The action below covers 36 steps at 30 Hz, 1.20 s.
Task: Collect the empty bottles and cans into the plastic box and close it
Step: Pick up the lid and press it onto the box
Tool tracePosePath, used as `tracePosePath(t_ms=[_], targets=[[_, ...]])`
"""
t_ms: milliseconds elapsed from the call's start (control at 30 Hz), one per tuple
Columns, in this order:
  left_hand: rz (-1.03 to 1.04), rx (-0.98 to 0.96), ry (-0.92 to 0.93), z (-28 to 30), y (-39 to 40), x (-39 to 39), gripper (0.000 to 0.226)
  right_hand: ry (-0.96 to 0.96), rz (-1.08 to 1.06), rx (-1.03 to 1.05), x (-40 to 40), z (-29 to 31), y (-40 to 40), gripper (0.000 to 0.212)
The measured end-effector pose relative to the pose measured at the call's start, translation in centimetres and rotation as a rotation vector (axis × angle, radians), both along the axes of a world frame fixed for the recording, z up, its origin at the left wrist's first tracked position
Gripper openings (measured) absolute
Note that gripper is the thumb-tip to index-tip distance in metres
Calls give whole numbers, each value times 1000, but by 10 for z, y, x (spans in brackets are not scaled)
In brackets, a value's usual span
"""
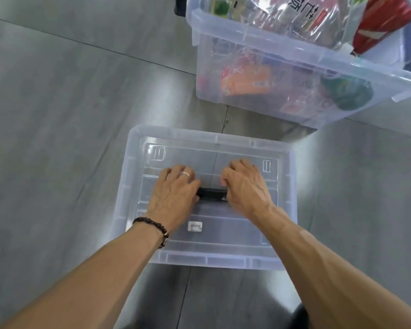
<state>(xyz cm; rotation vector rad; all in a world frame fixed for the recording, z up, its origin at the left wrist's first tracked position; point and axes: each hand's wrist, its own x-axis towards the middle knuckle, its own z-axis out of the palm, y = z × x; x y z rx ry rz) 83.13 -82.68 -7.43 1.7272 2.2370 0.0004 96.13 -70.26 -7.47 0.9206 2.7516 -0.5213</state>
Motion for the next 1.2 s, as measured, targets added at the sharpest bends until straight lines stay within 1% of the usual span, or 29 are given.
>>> tracePosePath(t_ms=[67, 167, 200, 267, 433, 533, 633, 767, 933, 1067, 1200], targets=[[-33, 5, 25, -2, 1, 2, 23, -27, -3, -51, 2, 2, 0, 13], [-65, 27, 37, -12, -3, 1, 24, -64, 41, -98, 14, 2, -10, 32], [-77, 26, 32, -14, -4, 1, 27, -70, 73, -89, 18, -1, -13, 35], [-105, 24, 35, -16, -3, -1, 29, -57, 104, -56, 22, -7, -15, 32], [-151, 8, 93, -9, 2, 4, 24, -59, 208, 54, 23, -10, -12, 27], [-152, 14, 106, 4, 2, 10, 22, -45, 236, 102, 29, 1, -11, 25], [-144, 33, 101, 34, 8, 12, 23, -7, 225, 130, 35, 28, -8, 22], [-149, 82, 65, 96, 18, 9, 26, 64, 189, 148, 42, 92, 3, 22], [-175, 147, 40, 206, 40, 3, 27, 98, 130, 159, 47, 210, 23, 21], [-214, 190, 7, 295, 77, -9, 27, 90, 57, 188, 43, 305, 50, 22], [-240, 210, -101, 366, 129, -27, 26, 79, -8, 227, 32, 377, 90, 24]])
